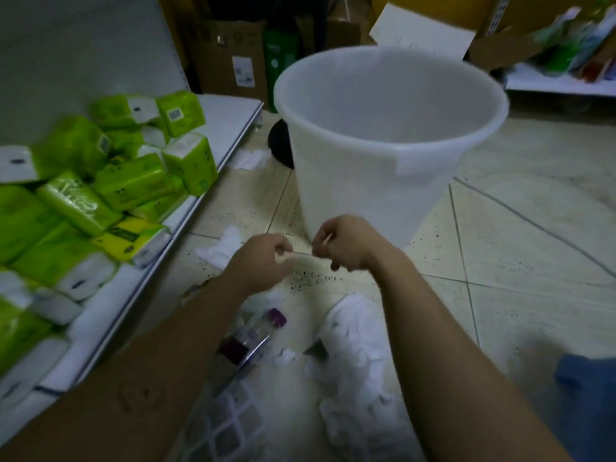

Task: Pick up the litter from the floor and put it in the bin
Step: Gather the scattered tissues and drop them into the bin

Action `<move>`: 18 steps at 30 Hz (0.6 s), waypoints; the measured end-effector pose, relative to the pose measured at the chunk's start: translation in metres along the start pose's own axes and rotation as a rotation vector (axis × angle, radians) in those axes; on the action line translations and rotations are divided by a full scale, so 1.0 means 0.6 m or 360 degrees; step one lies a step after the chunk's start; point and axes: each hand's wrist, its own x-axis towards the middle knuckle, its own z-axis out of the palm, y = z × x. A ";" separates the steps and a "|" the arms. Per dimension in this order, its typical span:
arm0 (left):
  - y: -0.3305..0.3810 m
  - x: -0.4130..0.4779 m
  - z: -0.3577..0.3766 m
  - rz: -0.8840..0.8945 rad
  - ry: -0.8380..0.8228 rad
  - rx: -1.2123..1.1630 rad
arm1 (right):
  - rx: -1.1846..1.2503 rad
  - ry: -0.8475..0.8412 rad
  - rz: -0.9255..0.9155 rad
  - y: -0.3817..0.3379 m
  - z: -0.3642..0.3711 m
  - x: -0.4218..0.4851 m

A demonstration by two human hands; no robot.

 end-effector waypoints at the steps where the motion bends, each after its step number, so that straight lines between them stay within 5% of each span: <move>1: -0.028 -0.014 0.018 -0.0116 -0.0127 0.0063 | -0.0038 -0.0094 0.0060 0.019 0.036 0.006; 6: -0.116 -0.064 0.079 -0.0557 -0.0308 0.0315 | -0.0237 -0.0297 0.0275 0.105 0.184 0.002; 9: -0.131 -0.060 0.090 -0.0605 -0.0282 0.0352 | -0.0494 -0.0324 0.0144 0.132 0.241 -0.016; 12: -0.132 -0.036 0.099 -0.0603 -0.0532 0.0352 | -0.0700 -0.0306 -0.0033 0.150 0.279 -0.033; 18: -0.119 -0.006 0.109 -0.0570 -0.0552 0.0591 | -0.0645 -0.0188 0.0029 0.168 0.290 -0.033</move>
